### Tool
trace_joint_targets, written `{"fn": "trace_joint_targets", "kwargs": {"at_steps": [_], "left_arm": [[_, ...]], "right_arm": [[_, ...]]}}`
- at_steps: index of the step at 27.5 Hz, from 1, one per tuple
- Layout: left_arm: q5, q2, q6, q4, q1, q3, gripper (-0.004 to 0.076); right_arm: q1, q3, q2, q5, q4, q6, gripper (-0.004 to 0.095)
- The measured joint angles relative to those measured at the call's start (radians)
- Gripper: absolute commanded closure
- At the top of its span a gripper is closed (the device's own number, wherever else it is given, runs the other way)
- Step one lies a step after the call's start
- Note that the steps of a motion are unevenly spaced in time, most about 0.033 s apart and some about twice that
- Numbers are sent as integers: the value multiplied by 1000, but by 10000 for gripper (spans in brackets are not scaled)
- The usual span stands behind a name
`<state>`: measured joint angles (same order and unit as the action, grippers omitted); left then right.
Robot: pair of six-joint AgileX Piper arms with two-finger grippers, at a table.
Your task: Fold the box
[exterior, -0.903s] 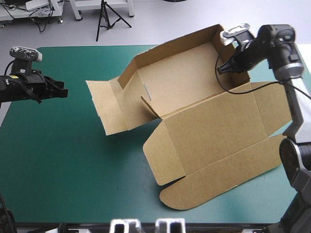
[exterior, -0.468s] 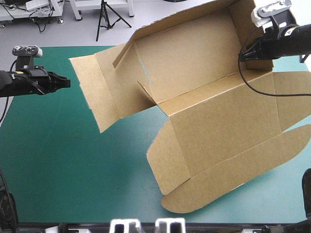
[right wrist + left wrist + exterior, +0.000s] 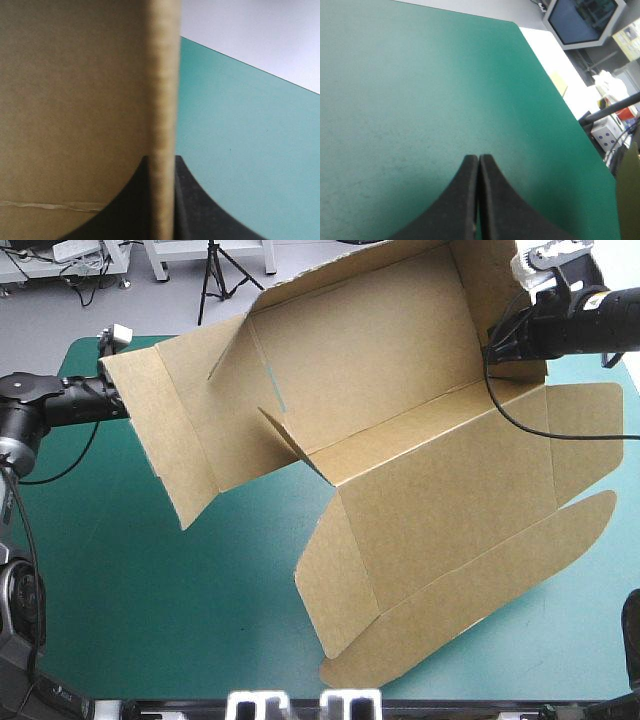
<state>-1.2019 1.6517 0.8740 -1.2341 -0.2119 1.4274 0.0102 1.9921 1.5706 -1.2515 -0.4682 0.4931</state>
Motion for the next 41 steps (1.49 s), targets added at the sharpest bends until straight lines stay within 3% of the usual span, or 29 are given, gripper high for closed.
{"fn": "trace_joint_targets", "kwargs": {"at_steps": [6,15,17,29,32,41], "left_arm": [[-5,1,33,-15,156,0,703],[-5,-1,58,-22,244,20,411],[-1,-10,55,-22,244,23,376],[2,-60,50,-82,241,38,370],[-12,-76,45,-111,245,42,370],[3,-98,40,-87,245,43,370]], "right_arm": [[0,0,56,19,-18,-26,926],[0,0,161,31,52,-87,925],[0,0,177,31,53,-92,924],[-104,0,195,105,179,-153,925],[-154,0,203,137,268,-183,925],[-163,0,204,142,262,-204,925]]}}
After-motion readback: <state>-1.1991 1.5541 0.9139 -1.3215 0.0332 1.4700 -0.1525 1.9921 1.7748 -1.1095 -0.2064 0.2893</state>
